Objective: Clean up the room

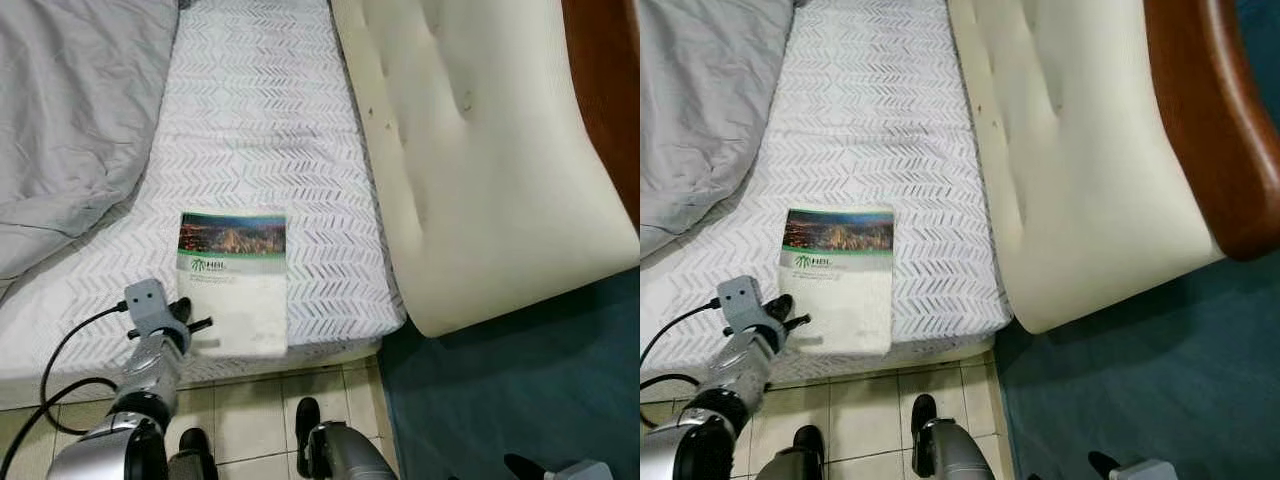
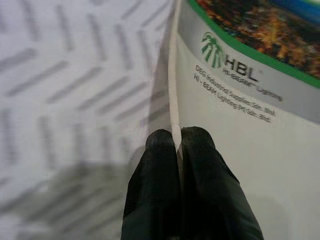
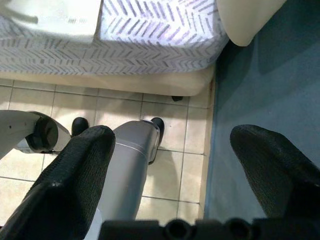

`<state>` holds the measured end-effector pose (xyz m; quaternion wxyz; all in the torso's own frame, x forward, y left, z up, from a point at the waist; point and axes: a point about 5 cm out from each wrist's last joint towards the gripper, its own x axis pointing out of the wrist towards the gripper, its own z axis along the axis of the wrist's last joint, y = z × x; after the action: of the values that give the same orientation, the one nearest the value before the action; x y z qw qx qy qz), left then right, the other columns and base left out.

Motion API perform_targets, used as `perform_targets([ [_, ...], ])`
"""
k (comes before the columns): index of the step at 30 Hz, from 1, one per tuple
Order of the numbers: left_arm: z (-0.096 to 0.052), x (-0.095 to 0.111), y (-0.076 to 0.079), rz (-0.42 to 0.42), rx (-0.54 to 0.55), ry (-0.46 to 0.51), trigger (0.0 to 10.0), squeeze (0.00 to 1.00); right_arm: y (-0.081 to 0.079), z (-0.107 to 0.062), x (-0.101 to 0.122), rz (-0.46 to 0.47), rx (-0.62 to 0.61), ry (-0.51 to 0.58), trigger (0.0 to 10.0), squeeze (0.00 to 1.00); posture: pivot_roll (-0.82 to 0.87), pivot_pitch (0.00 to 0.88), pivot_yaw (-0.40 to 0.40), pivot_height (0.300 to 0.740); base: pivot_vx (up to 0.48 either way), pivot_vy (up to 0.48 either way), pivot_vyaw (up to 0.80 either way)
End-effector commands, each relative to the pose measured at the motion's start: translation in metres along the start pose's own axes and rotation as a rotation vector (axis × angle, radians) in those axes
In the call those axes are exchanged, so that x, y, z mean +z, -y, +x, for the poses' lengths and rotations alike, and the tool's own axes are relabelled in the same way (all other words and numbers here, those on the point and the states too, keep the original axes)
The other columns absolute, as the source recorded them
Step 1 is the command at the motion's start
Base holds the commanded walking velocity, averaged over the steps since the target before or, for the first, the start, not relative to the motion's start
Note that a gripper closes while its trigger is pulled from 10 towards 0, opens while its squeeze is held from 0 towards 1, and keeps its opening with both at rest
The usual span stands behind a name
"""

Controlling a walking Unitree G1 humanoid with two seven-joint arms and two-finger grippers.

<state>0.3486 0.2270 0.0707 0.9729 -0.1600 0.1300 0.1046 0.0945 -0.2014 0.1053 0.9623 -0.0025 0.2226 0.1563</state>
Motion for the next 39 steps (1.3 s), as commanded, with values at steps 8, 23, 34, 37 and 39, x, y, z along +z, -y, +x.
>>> perform_targets([
  [8, 0.006, 0.014, 0.006, -0.055, 0.036, 0.008, 10.0, 0.0, -0.001, -0.011, -0.005, 0.009, -0.044, -0.046, 10.0, 0.0, -0.44, 0.494, -0.239, 0.74, 0.0, 0.0, 0.0],
  [23, 0.004, 0.006, 0.005, 0.022, 0.004, -0.043, 10.0, 0.0, -0.003, -0.013, -0.007, 0.012, -0.052, -0.059, 10.0, 0.0, -0.44, 0.494, -0.239, 0.74, 0.0, 0.0, 0.0],
  [34, 0.007, 0.003, 0.036, 0.12, -0.155, -0.084, 10.0, 0.0, -0.005, -0.017, -0.008, 0.009, -0.05, -0.072, 10.0, 0.0, -0.46, 0.504, -0.246, 0.74, 0.0, 0.0, 0.0],
  [37, 0.007, 0.004, 0.036, 0.175, -0.175, -0.089, 10.0, 0.0, -0.005, -0.018, -0.009, 0.011, -0.052, -0.074, 10.0, 0.0, -0.46, 0.501, -0.241, 0.74, 0.0, 0.0, 0.0],
  [39, 0.007, 0.005, 0.033, 0.199, -0.159, -0.087, 10.0, 0.0, -0.005, -0.018, -0.009, 0.012, -0.053, -0.074, 10.0, 0.0, -0.45, 0.501, -0.237, 0.74, 0.0, 0.0, 0.0],
])
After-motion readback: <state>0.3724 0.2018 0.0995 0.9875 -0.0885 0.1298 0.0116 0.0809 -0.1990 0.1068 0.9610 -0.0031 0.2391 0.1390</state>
